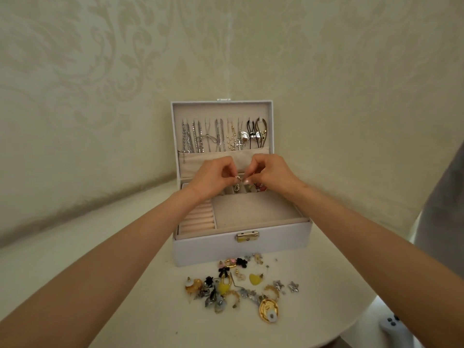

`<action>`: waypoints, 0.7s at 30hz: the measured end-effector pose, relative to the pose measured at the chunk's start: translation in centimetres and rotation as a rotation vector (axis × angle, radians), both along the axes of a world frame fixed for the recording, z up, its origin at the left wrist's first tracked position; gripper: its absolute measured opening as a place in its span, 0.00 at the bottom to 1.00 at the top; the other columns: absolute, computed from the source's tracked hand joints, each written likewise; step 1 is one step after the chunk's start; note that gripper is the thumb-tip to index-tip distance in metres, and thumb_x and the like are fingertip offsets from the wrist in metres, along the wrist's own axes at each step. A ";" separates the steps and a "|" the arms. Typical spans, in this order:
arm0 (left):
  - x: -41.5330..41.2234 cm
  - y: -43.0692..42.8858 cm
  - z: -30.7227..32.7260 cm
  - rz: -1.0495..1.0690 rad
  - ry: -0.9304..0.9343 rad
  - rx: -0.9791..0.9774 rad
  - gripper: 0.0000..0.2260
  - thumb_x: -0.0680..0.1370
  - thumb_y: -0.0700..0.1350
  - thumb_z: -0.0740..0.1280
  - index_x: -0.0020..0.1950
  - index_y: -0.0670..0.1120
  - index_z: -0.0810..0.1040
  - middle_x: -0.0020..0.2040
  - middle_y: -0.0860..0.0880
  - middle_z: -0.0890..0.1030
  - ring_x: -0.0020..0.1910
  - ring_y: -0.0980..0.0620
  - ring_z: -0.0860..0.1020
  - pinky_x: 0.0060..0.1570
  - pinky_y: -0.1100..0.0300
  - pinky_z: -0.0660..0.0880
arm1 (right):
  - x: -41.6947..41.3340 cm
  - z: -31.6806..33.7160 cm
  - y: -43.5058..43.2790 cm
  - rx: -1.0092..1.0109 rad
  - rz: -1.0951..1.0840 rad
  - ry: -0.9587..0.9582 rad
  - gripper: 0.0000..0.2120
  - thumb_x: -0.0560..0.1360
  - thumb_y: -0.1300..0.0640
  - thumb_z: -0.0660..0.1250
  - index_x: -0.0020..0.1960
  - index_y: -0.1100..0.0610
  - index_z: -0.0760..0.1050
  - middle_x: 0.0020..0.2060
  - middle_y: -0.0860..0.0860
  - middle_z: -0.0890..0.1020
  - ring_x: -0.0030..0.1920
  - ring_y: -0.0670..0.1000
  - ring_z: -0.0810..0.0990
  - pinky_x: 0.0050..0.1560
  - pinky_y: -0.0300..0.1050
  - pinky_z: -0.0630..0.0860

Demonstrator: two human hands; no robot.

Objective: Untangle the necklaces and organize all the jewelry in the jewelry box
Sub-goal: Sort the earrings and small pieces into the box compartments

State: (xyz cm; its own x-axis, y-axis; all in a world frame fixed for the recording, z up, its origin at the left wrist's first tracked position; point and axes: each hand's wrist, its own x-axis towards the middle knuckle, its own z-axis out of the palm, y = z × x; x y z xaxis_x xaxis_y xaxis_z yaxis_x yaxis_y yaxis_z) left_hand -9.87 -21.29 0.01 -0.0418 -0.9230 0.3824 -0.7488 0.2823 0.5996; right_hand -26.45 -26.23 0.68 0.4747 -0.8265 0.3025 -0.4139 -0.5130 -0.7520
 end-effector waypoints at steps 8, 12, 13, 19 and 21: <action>-0.6 0.3 -0.4 0.069 -0.488 -0.129 0.04 0.73 0.45 0.71 0.44 0.47 0.78 0.44 0.50 0.79 0.46 0.51 0.72 0.41 0.60 0.62 | 0.2 -0.7 0.2 -0.370 -0.064 0.347 0.02 0.66 0.61 0.74 0.39 0.56 0.82 0.37 0.49 0.80 0.43 0.51 0.74 0.44 0.43 0.68; -0.7 0.0 -0.4 0.092 -0.528 -0.122 0.04 0.75 0.48 0.69 0.45 0.48 0.80 0.46 0.50 0.79 0.49 0.49 0.73 0.44 0.59 0.64 | 0.2 -1.1 0.3 -0.452 -0.088 0.423 0.01 0.69 0.58 0.71 0.41 0.55 0.81 0.44 0.51 0.81 0.48 0.53 0.73 0.47 0.44 0.64; -0.7 -0.1 -0.4 0.100 -0.531 -0.118 0.05 0.75 0.48 0.68 0.45 0.48 0.80 0.47 0.50 0.79 0.50 0.49 0.73 0.45 0.58 0.65 | 0.2 -1.1 0.3 -0.469 -0.090 0.439 0.02 0.69 0.57 0.70 0.41 0.54 0.81 0.44 0.50 0.81 0.49 0.53 0.73 0.46 0.43 0.62; -0.6 -0.1 -0.6 0.117 -0.555 -0.114 0.06 0.75 0.49 0.68 0.48 0.49 0.82 0.49 0.49 0.78 0.51 0.49 0.73 0.46 0.58 0.65 | -0.1 -1.4 0.3 -0.510 -0.093 0.453 0.06 0.71 0.55 0.67 0.40 0.54 0.82 0.45 0.50 0.80 0.46 0.50 0.70 0.48 0.44 0.63; -0.6 0.0 -0.5 0.122 -0.533 -0.123 0.04 0.75 0.47 0.68 0.48 0.50 0.81 0.49 0.50 0.78 0.51 0.49 0.72 0.45 0.60 0.63 | -0.1 -1.4 0.4 -0.527 -0.093 0.465 0.06 0.71 0.55 0.67 0.40 0.55 0.82 0.45 0.50 0.80 0.46 0.51 0.70 0.48 0.45 0.64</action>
State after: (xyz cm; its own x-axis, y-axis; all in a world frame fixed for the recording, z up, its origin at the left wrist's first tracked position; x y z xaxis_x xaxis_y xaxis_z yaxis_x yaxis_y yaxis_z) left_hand -10.44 -21.25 -0.49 -0.1546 -0.8834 0.4424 -0.9710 0.2186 0.0972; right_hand -26.59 -25.87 -0.73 0.5860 -0.6695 0.4565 -0.6918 -0.7067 -0.1482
